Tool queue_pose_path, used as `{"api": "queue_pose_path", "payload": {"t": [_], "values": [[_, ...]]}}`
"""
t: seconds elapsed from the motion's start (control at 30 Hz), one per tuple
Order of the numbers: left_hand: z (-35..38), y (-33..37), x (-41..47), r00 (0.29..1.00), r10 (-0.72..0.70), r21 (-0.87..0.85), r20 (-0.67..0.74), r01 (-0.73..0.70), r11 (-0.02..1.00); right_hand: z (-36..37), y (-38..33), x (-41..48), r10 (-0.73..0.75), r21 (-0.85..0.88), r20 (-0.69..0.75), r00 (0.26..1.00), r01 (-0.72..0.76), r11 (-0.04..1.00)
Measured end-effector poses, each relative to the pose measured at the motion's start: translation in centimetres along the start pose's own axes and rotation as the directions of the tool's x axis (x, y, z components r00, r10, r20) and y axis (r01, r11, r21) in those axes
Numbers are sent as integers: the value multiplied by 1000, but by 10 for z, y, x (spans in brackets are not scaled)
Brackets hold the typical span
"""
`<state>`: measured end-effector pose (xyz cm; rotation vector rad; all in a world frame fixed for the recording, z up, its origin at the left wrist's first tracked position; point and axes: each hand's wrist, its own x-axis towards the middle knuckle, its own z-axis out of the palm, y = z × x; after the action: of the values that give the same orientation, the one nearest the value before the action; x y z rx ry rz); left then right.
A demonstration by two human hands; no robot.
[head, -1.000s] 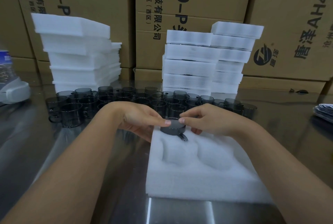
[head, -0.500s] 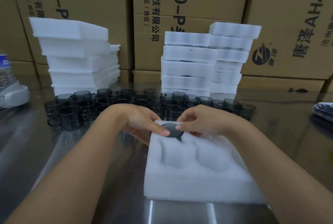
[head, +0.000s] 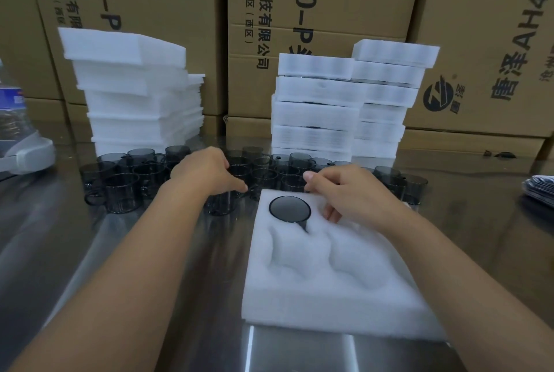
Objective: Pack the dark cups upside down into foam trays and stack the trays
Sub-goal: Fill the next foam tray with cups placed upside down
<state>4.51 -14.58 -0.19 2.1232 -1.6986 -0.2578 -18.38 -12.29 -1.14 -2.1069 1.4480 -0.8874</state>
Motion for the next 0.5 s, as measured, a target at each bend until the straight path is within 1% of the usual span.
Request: {"api": "queue_pose_path", "payload": {"t": [0.1,0.13,0.2,0.33,0.5], "values": [[6,2,-1,997,-19,103,79,11,995,-2,-2,2,24,126,-130,991,-8,992],[8,2,-1,995,-26,124,93,14,992,-3,-2,3,39,167,-175,984,-9,986],[10,2,0,995,-39,136,87,27,990,-6,0,5,74,196,-239,968,-26,980],[12,1,3,998,-48,163,26,43,986,-10,6,10,158,217,-269,950,-101,971],[15,7,-1,988,30,179,-153,-2,984,-14,11,13,215,267,-248,944,-147,952]]}}
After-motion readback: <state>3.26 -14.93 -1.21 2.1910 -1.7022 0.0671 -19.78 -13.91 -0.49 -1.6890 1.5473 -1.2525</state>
